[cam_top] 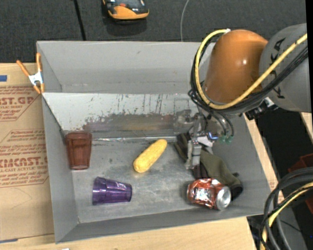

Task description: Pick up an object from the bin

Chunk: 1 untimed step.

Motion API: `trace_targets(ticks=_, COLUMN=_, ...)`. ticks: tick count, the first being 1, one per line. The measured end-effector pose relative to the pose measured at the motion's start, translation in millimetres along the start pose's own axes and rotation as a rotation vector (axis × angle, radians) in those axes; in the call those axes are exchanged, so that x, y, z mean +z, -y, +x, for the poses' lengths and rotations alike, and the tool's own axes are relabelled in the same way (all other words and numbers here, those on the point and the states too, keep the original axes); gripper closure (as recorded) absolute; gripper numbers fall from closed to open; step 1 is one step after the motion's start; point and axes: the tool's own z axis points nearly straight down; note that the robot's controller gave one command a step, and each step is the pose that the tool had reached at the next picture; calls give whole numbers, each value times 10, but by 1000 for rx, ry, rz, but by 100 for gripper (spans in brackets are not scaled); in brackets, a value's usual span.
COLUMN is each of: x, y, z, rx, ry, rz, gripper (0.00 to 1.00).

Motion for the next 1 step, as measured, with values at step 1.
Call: trace_targets(ticks=1, x=-47, y=1, z=-14, rx=0, ry=8, rz=0, gripper=0)
